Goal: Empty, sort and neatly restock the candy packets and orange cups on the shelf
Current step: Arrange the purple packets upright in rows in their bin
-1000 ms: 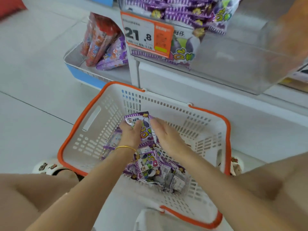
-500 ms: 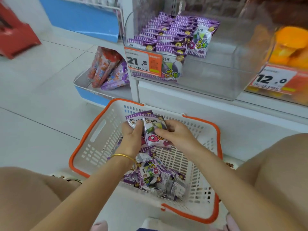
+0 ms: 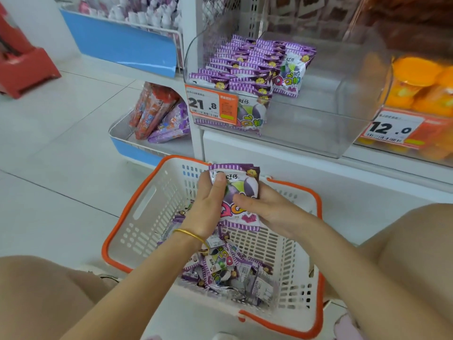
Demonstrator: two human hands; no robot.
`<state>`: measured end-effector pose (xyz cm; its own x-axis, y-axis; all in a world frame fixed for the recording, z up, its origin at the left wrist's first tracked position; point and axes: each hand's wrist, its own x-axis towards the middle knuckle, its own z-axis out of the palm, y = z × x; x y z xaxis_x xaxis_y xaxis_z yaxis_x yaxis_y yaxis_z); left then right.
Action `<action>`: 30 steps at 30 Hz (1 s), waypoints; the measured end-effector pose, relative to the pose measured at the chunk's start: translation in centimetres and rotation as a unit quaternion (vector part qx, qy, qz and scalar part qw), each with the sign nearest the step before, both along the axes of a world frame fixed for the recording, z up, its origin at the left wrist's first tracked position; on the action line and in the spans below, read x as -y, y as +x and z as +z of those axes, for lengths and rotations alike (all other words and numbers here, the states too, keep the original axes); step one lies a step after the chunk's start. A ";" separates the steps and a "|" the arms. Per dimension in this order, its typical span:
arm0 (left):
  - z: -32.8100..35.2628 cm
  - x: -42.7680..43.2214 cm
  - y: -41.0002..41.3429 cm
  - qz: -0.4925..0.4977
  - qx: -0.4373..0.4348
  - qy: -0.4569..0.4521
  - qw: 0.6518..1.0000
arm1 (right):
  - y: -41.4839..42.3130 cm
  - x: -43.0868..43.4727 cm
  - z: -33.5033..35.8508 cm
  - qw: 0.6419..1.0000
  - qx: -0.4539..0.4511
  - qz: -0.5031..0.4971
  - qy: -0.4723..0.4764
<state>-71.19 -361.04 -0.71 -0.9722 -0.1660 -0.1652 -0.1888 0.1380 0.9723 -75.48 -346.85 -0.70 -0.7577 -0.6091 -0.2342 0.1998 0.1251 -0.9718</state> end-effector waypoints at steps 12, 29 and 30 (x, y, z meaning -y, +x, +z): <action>11.2 -0.9 -12.0 -0.037 -0.305 -0.281 0.909 | -9.7 -4.4 12.0 0.946 -0.132 -0.279 -0.098; 8.3 1.2 -17.3 -0.056 -0.261 -0.578 0.771 | -26.5 -4.4 7.4 0.856 -0.176 -0.285 0.395; 8.2 1.2 -17.3 -0.055 -0.264 -0.581 0.768 | -26.8 -4.2 7.3 0.870 -0.173 -0.297 0.353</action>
<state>-88.53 -362.26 7.49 -0.8717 0.1855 0.4536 0.2648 0.9571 0.1175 -102.30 -342.64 6.59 -0.9894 0.1176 -0.0854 0.1433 0.6903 -0.7092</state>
